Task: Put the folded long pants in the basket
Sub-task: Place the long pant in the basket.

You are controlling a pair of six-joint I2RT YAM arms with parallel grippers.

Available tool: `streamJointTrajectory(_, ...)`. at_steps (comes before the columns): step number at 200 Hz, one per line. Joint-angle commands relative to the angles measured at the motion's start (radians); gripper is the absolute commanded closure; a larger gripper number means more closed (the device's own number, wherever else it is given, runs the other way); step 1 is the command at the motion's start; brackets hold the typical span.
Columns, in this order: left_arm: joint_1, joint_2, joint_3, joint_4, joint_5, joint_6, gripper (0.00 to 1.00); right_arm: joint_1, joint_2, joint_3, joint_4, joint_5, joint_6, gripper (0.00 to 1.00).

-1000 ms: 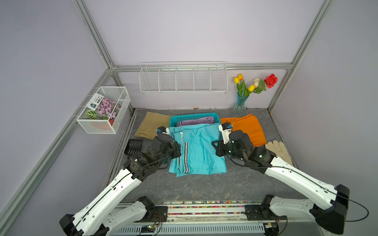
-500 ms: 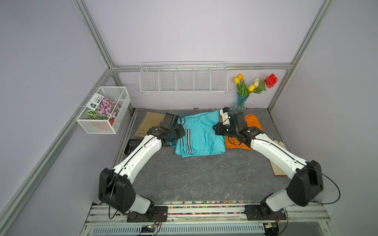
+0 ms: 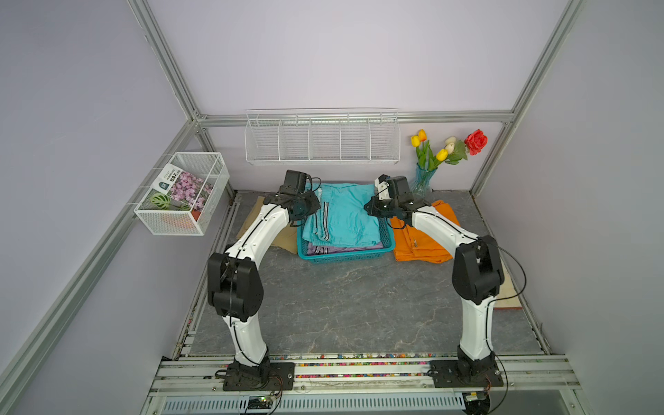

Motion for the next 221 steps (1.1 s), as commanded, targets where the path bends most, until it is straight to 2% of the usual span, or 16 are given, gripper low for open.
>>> streamJointTrajectory(1,0.013,0.045,0.027,0.038,0.029,0.03,1.0,-0.026,0.023,0.014,-0.01,-0.026,-0.002,1.0)
streamJointTrajectory(46,0.013,0.032,-0.034,0.07,0.068,-0.004,1.0,-0.037,0.043,0.007,-0.026,-0.01,-0.022,1.0)
streamJointTrajectory(105,0.013,-0.015,-0.108,0.077,0.078,-0.035,1.0,-0.045,-0.004,-0.006,-0.102,0.004,-0.031,1.0)
streamJointTrajectory(141,0.014,0.003,-0.179,0.096,0.044,-0.04,1.0,-0.044,0.002,-0.085,-0.082,0.015,-0.029,1.0)
streamJointTrajectory(183,0.013,0.055,-0.195,0.107,0.062,-0.05,1.0,-0.035,-0.018,-0.219,-0.012,0.054,-0.023,1.0)
streamJointTrajectory(206,0.013,0.06,-0.208,0.11,0.048,-0.06,1.0,-0.032,-0.009,-0.233,-0.003,0.052,-0.031,1.0)
streamJointTrajectory(221,0.013,0.059,-0.215,0.113,0.053,-0.064,1.0,-0.031,0.0,-0.215,-0.02,0.046,-0.038,0.95)
